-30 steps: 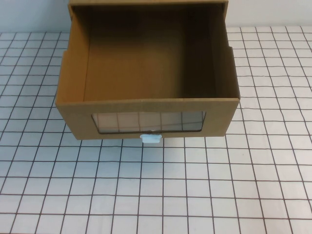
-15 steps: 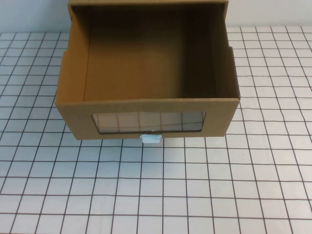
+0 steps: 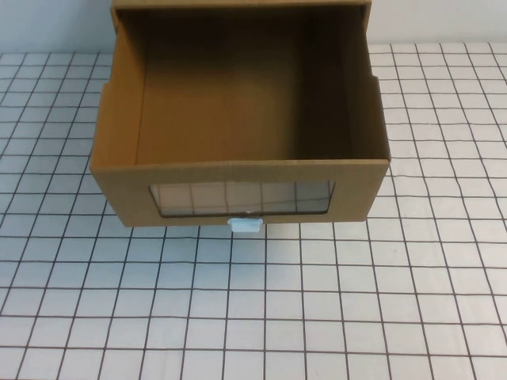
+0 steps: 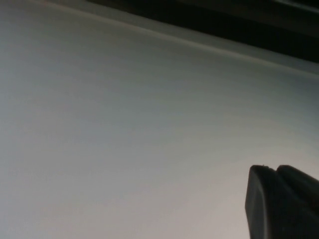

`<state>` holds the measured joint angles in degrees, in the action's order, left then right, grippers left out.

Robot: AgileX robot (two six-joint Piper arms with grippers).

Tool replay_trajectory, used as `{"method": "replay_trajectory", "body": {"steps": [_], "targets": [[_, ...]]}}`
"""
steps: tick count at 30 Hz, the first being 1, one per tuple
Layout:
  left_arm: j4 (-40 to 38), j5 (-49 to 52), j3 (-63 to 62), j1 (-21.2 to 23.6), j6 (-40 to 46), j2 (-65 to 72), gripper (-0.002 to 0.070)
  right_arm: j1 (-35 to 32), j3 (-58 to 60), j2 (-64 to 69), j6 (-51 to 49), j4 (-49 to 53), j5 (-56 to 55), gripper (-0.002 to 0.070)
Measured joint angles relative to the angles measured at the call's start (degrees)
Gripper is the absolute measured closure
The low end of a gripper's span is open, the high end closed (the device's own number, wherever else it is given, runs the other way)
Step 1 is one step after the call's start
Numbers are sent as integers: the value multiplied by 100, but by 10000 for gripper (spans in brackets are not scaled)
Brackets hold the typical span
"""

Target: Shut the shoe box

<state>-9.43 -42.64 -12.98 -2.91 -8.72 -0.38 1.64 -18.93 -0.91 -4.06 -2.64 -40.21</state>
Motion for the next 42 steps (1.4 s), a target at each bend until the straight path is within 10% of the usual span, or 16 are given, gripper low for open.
{"method": "replay_trajectory", "body": {"steps": [13, 28, 42], "targets": [[0, 1700, -1936, 0, 62, 1738, 680, 0, -1214, 602, -211, -1159, 1275, 690], [0, 6388, -4721, 0, 139, 4337, 680, 108, -4565, 3684, -211, -1153, 7179, 689], [-21, 8130, -5169, 0, 805, 5587, 680, 467, -4720, 4783, -103, -1106, 7932, 689]]}}
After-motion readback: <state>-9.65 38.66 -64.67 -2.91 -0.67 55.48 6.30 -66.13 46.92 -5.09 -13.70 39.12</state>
